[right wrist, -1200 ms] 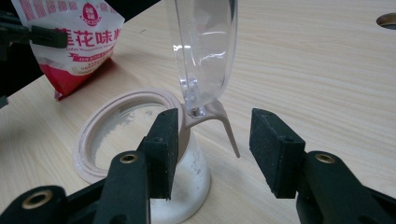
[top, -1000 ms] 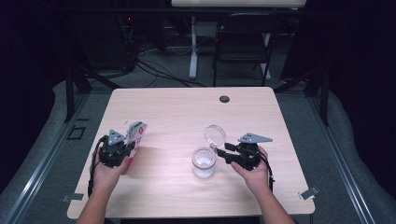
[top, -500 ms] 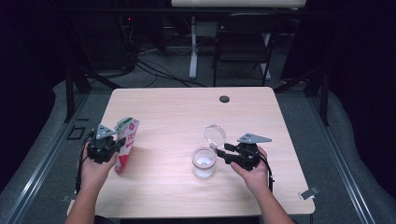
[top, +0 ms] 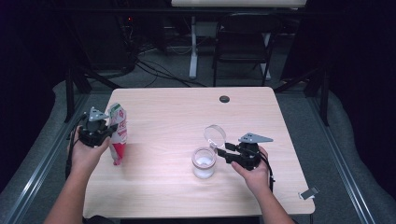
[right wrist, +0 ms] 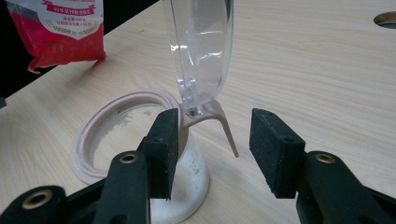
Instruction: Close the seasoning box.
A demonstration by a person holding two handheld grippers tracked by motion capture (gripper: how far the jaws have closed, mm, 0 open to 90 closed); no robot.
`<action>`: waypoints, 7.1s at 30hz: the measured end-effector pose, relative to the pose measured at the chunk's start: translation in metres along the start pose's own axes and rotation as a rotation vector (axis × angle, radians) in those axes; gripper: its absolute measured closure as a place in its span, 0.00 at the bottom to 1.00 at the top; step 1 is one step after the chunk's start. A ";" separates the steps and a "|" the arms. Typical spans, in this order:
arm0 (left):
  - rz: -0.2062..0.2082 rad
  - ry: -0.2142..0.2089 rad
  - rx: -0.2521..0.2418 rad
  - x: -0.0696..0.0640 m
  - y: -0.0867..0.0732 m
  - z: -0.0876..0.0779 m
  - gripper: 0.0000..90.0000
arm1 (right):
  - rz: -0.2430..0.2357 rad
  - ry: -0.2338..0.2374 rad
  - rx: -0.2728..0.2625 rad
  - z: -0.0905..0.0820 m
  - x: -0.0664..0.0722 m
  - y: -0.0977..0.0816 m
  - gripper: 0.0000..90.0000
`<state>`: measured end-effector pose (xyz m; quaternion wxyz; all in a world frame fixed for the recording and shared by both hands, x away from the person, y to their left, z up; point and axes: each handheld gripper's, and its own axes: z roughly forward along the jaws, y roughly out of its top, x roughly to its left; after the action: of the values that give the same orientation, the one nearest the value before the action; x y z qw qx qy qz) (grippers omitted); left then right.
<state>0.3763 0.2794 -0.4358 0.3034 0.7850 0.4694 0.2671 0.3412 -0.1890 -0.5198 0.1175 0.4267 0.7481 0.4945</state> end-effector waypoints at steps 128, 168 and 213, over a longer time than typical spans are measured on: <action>0.083 -0.426 -0.071 -0.137 -0.096 0.045 0.43 | -0.296 0.352 0.147 0.049 0.104 0.039 1.00; 0.172 -0.404 -0.007 -0.155 -0.102 0.086 0.33 | -0.288 0.322 0.150 0.044 0.102 0.029 1.00; 0.152 -0.406 -0.050 -0.150 -0.094 0.070 0.67 | -0.253 0.305 0.097 0.037 0.092 0.033 1.00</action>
<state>0.3088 0.1640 -0.5711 0.3899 0.8481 0.3315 0.1372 0.3241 -0.0911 -0.4871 0.0433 0.2547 0.8276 0.4983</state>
